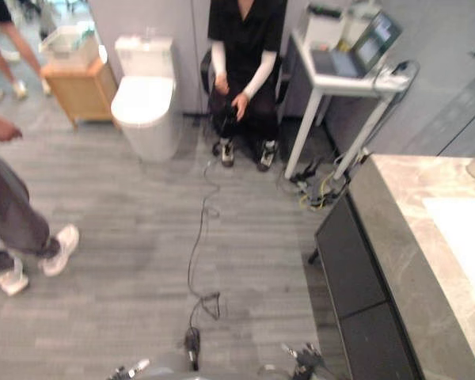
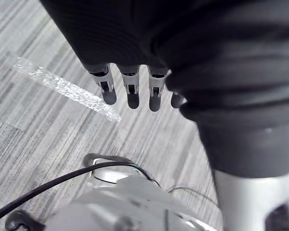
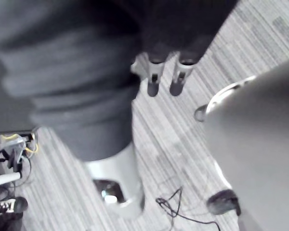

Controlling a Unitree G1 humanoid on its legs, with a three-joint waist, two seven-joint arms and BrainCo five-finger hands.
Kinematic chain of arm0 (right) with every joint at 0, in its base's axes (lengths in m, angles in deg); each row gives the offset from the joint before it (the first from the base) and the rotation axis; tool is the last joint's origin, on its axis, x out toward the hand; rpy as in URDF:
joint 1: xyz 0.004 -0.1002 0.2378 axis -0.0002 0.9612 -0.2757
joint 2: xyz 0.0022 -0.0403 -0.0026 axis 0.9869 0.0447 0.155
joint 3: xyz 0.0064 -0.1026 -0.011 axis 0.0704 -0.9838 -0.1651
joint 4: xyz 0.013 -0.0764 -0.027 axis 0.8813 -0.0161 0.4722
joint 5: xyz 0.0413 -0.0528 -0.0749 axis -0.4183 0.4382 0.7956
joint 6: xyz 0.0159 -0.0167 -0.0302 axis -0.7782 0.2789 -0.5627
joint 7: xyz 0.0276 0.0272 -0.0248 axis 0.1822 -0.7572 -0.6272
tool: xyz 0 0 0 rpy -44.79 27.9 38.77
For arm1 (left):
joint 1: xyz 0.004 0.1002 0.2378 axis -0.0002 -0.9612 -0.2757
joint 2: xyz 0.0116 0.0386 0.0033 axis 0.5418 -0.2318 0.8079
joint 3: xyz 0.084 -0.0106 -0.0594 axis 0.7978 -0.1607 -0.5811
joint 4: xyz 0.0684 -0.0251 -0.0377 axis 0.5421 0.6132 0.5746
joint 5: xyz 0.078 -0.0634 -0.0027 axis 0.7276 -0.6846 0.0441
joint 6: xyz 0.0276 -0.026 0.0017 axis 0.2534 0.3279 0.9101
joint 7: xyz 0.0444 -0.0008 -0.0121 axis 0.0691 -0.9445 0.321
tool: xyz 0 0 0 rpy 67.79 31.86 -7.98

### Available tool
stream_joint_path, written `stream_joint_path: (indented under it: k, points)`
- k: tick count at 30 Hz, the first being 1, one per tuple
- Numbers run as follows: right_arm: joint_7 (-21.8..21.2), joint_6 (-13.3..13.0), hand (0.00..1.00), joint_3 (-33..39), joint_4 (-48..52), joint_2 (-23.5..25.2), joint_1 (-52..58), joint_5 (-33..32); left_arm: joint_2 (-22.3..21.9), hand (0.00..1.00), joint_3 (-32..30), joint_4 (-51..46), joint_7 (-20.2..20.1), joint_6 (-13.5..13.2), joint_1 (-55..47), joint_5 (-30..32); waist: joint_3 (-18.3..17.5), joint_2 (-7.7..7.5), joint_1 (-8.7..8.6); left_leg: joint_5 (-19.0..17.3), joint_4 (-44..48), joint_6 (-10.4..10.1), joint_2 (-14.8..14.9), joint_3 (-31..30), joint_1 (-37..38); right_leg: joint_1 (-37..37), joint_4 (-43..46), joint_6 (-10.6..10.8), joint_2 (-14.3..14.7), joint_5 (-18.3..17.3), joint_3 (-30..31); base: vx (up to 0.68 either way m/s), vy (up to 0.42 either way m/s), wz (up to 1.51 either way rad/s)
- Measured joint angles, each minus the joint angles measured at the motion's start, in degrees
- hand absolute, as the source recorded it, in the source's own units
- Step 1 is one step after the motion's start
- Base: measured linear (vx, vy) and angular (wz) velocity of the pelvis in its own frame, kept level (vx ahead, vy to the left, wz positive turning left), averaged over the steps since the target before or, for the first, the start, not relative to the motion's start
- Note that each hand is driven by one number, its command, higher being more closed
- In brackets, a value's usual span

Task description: Organize washtable

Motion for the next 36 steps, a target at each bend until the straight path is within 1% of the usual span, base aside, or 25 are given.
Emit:
stream_joint_path:
  k: [1, 2, 3, 4, 5, 6, 7, 8, 9, 10, 11, 12, 14, 15, 21, 23, 26, 28, 29, 30, 32, 33, 34, 35, 36]
  points:
    - [-0.02, 0.16, 0.00, -0.04, 0.24, -0.83, 0.34, 0.00, -1.14, 0.00, 0.15, -0.21, -0.03, 0.02, -0.36, 0.01, -0.05, 2.22, 0.44, -1.04, 0.59, 0.70, 0.89, 2.92, -0.41, -0.14, 1.39, 1.01, 0.91, -1.11, -0.22, 0.03, 0.107, 0.63]
    - [-0.07, 0.32, 0.00, 0.02, 0.21, -1.11, 0.57, 0.00, -1.12, 0.00, 0.73, -0.58, -0.13, -0.04, -0.36, 0.03, -0.39, 2.40, 0.15, -1.19, -4.92, 0.68, -2.31, 1.16, 0.61, -0.83, 0.79, 0.47, 0.63, -2.36, 0.55, -0.01, 0.137, 0.81]
    - [-0.04, 0.31, 0.00, 0.12, 0.15, -1.43, 0.60, 0.00, -1.05, 0.00, 1.42, -0.68, -0.15, -0.09, -0.20, 0.03, -0.64, 2.51, -0.17, -1.99, -11.27, -0.50, -4.66, -0.60, 2.23, -0.92, -0.10, -0.24, 0.68, -2.38, 0.77, -0.03, 0.178, 1.21]
    - [0.07, 0.25, 0.00, 0.50, -0.73, -0.20, 0.89, 0.01, 1.22, 0.00, 1.92, -0.62, -0.09, 0.06, 0.48, 0.05, -1.62, -1.21, -1.33, -3.75, -17.19, -0.83, -8.04, 1.34, 4.85, -0.65, -2.91, 0.22, -2.65, -0.78, 0.36, -0.03, 0.179, 0.85]
    - [0.02, 0.10, 0.00, 1.08, -0.07, 0.02, 0.77, 0.03, 1.44, 0.00, 1.95, -0.72, 0.02, 0.36, 0.09, 0.06, -1.03, -0.02, -0.40, -6.91, -5.86, -0.63, -3.69, 2.26, 4.20, -0.82, -2.31, 1.03, -2.34, -0.16, -0.89, 0.01, 0.134, 0.54]
    - [0.01, 0.10, 0.00, 1.11, 0.22, -0.81, 1.04, 0.05, 0.55, 0.00, 2.06, -0.67, 0.02, 0.56, -0.96, 0.07, -1.98, 2.14, -0.23, -8.72, -6.90, -3.97, -1.00, 0.89, 5.64, -0.23, -2.50, 0.94, -0.44, -0.02, -0.94, 0.05, 0.112, 0.11]
    - [0.13, 0.36, 0.00, 1.41, 0.24, -0.28, 1.42, 0.05, 0.31, 0.00, 2.46, -0.47, 0.15, 0.95, -1.33, 0.07, -2.78, 2.46, -0.01, -8.87, -11.86, -4.49, -3.86, -1.21, 6.97, -0.25, -3.26, 2.63, -1.32, 0.71, -0.44, 0.05, 0.118, 0.25]
    - [-0.06, 0.42, 0.00, 1.49, 0.13, 0.02, 2.25, 0.34, 0.29, 0.00, 3.57, -0.69, 0.04, 0.77, -1.79, 0.08, -3.98, 1.45, 0.02, -5.02, -19.01, -3.92, -6.85, -1.67, 9.09, -0.72, -4.28, 1.49, -2.32, 1.38, -0.33, 0.06, 0.105, 0.69]
    - [0.02, 0.37, 0.00, 1.56, -0.05, -0.02, 3.12, 0.49, 0.84, 0.00, 5.04, -0.68, -0.12, 0.68, -1.61, 0.25, -5.49, 1.03, -0.57, -1.61, -24.71, -2.76, -9.40, -3.53, 9.53, -1.00, -5.58, 0.81, -2.61, 2.41, -1.70, 0.06, 0.037, 0.73]
    - [0.05, 0.39, 0.00, 1.56, -0.22, -0.20, 3.17, 0.50, 0.79, 0.00, 5.23, -0.69, -0.10, 0.57, -1.35, 0.35, -5.94, 1.11, -0.80, -0.58, -26.00, -2.45, -10.02, -4.26, 9.39, -0.96, -6.00, 0.93, -2.78, 3.05, -2.40, 0.07, 0.013, 0.85]
    - [0.12, 0.38, 0.00, 1.54, -0.22, -0.45, 2.75, 0.54, 0.66, 0.00, 5.86, -0.59, 0.03, 0.52, -0.59, 0.41, -6.03, 1.17, -1.23, 1.32, -28.68, -2.17, -10.78, -5.84, 9.55, -0.88, -6.28, 1.13, -2.95, 4.33, -3.61, 0.05, 0.030, 0.66]
    - [0.12, 0.36, 0.00, 1.52, -0.21, -0.59, 2.74, 0.55, 0.81, 0.00, 6.94, -0.61, -0.06, 0.42, -0.58, 0.49, -5.86, 2.01, -1.26, 3.54, -31.90, -2.05, -11.24, -6.83, 10.86, -0.84, -6.23, 0.64, -2.84, 5.00, -4.84, 0.03, 0.035, 0.54]
    - [0.10, 0.35, 0.00, 1.38, -0.12, -0.89, 2.69, 0.90, 0.47, 0.00, 7.31, -0.56, -0.06, 0.43, -0.64, 0.49, -5.72, 2.59, -1.07, 6.54, -36.08, -1.40, -11.63, -7.36, 12.99, -0.29, -6.19, 0.53, -2.70, 5.53, -5.39, 0.01, 0.017, 0.31]
    - [0.11, 0.35, 0.00, 1.12, -0.06, -0.91, 2.67, 0.92, 0.58, 0.00, 7.47, -0.36, -0.06, 0.43, -0.71, 0.50, -5.78, 2.61, -1.11, 7.45, -37.50, -1.39, -11.94, -8.67, 13.85, 0.42, -6.15, 0.55, -2.71, 5.53, -6.47, 0.00, -0.005, 0.34]
    - [0.10, 0.34, 0.00, 0.62, 0.03, -1.60, 2.14, 1.48, 1.03, 0.00, 9.55, 0.01, -0.10, 0.05, -0.67, 0.53, -5.25, 2.92, -1.38, 8.38, -37.92, -1.21, -12.58, -13.12, 14.45, 1.78, -2.85, 0.55, -3.67, 5.53, -10.74, -0.05, -0.012, 0.40]
    - [0.11, 0.36, 0.00, 0.36, 0.01, -2.15, 2.23, 1.49, 0.98, 0.00, 9.69, -0.02, -0.16, -0.06, -0.55, 0.60, -4.73, 3.13, -1.38, 8.76, -37.96, -0.95, -13.23, -15.68, 14.34, 2.44, -1.52, 0.58, -4.36, 5.51, -12.90, -0.08, 0.007, 0.60]
    - [0.09, 0.39, 0.00, 0.27, 0.00, -2.24, 2.12, 1.55, 1.12, 0.00, 10.79, -0.01, -0.14, -0.02, -0.89, 0.70, -3.88, 3.38, -1.11, 9.07, -37.98, -0.97, -13.78, -17.13, 14.30, 3.01, 0.36, 0.57, -5.20, 5.51, -14.11, -0.08, 0.014, 0.41]
    - [0.06, 0.40, 0.00, 0.27, 0.42, -2.43, 1.67, 1.68, 1.12, 0.00, 11.57, 0.29, -0.15, 0.01, -1.14, 0.81, -3.19, 3.95, -1.31, 8.87, -37.98, -0.70, -14.13, -18.13, 14.68, 2.81, 3.64, 0.59, -6.27, 5.50, -14.41, -0.10, 0.024, 0.38]
    - [0.04, 0.43, 0.00, 0.31, 0.90, -2.69, 1.71, 1.96, 1.00, 0.00, 11.69, 0.72, -0.15, 0.03, -0.75, 0.95, -2.10, 4.08, -1.47, 8.86, -37.98, -0.69, -14.24, -18.52, 15.49, 2.65, 7.07, 0.59, -7.39, 5.50, -14.80, -0.09, 0.034, 0.47]
    - [0.08, 0.43, 0.00, 0.35, 1.42, -2.98, 1.93, 2.09, 0.84, 0.00, 11.71, 0.71, -0.15, -0.01, -0.75, 0.95, -1.94, 4.17, -1.42, 8.86, -37.97, -0.69, -14.42, -18.84, 15.71, 1.68, 10.49, 0.59, -8.51, 5.50, -14.80, -0.12, 0.042, 0.52]
    - [0.05, 0.36, 0.00, 0.50, 2.09, -2.89, 1.99, 2.11, 0.62, 0.00, 11.70, 0.68, -0.15, -0.03, -0.77, 0.94, -1.55, 4.01, -1.33, 8.86, -37.96, -0.70, -15.15, -19.56, 16.40, -1.46, 19.56, 0.46, -11.18, 5.55, -11.69, -0.11, 0.034, 0.42]
    - [0.04, 0.34, 0.00, 0.48, 2.16, -2.78, 1.98, 2.13, 0.68, 0.00, 11.63, 0.68, -0.14, -0.03, -0.83, 0.94, -1.49, 4.05, -1.29, 8.86, -37.96, -0.69, -15.25, -19.54, 16.39, -2.44, 21.26, 0.39, -11.31, 5.53, -9.68, -0.09, 0.009, 0.39]
    - [0.01, 0.39, 0.00, 0.45, 2.18, -2.39, 2.15, 2.12, 0.91, 0.00, 11.23, 0.57, -0.11, -0.05, -0.93, 0.92, -1.32, 3.63, -1.32, 8.86, -37.96, -0.69, -15.24, -19.64, 16.34, -4.11, 23.81, 0.75, -10.08, 4.91, -4.59, -0.11, -0.051, 0.41]
    - [-0.06, 0.39, 0.00, 0.43, 2.18, -1.62, 2.16, 2.10, 1.31, 0.00, 10.83, 0.55, -0.12, -0.07, -1.01, 0.93, -1.16, 2.76, -1.35, 8.86, -37.96, -0.69, -15.19, -20.17, 16.27, -4.64, 24.69, 1.72, -7.57, 3.17, 0.11, -0.11, -0.073, 0.41]
    - [-0.05, 0.37, 0.00, 0.47, 2.17, -1.28, 2.23, 2.05, 1.41, 0.00, 10.49, 0.51, -0.12, -0.07, -1.11, 0.91, -1.25, 2.37, -1.30, 8.86, -37.96, -0.69, -15.18, -20.52, 16.14, -4.88, 24.51, 1.90, -6.10, 2.23, 2.27, -0.12, -0.103, 0.36]
